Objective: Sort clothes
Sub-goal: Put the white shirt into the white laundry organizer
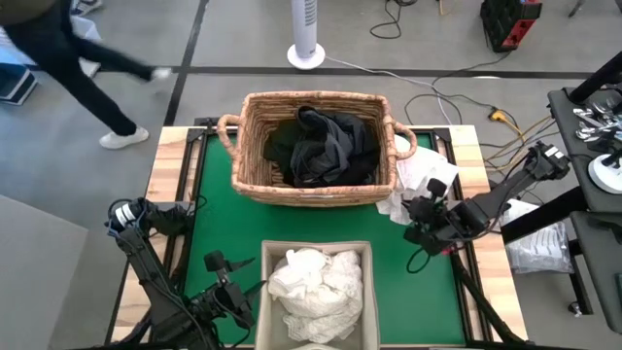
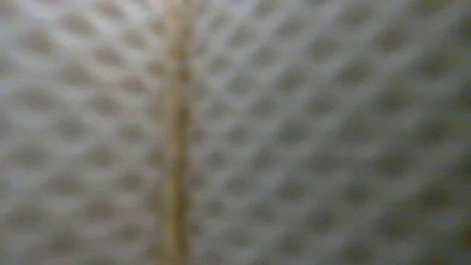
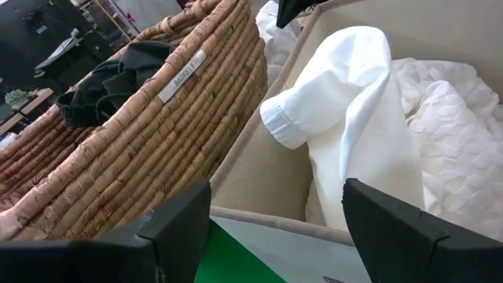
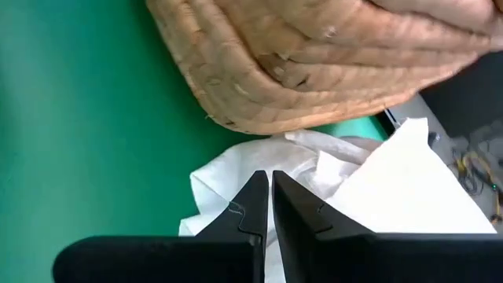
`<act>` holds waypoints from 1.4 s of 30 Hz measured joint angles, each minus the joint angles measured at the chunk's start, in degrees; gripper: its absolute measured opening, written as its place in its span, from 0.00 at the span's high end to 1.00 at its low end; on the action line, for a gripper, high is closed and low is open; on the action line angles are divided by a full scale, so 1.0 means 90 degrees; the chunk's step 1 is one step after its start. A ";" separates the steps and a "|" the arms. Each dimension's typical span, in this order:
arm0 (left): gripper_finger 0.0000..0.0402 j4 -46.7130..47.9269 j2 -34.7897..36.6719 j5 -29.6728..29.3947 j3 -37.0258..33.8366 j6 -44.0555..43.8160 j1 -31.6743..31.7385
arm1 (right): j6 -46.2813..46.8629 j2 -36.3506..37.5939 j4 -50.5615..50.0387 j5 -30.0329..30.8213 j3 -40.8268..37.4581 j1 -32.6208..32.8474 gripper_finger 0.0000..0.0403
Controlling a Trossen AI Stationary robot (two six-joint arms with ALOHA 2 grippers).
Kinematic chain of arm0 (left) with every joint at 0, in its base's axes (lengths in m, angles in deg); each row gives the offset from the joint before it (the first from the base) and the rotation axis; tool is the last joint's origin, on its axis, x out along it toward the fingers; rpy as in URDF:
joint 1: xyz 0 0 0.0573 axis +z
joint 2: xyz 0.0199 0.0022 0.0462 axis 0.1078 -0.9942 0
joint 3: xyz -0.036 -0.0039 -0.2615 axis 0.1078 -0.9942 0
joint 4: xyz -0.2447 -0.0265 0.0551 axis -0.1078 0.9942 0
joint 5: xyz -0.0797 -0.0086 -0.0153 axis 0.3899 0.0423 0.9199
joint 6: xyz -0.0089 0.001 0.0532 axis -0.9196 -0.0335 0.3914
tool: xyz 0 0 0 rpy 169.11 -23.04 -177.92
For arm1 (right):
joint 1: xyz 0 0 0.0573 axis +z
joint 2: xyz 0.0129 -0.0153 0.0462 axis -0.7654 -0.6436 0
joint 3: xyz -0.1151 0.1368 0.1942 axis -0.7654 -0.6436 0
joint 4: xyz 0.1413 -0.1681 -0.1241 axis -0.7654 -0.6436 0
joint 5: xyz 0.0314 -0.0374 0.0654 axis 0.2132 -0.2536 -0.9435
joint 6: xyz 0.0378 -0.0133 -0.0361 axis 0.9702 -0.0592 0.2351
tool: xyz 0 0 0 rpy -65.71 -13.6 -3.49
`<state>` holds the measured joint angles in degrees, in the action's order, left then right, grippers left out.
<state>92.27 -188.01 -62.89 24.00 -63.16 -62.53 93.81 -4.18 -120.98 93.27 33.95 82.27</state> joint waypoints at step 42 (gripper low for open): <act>0.34 -0.0002 0.0000 -0.0032 -0.0001 0.0112 0.0041 | 0.4504 -0.0922 -0.0587 -0.1445 -0.0316 -0.1223 0.95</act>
<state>92.25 -188.01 -63.18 23.99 -62.16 -62.15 134.34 -12.48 -126.27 80.27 31.11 71.26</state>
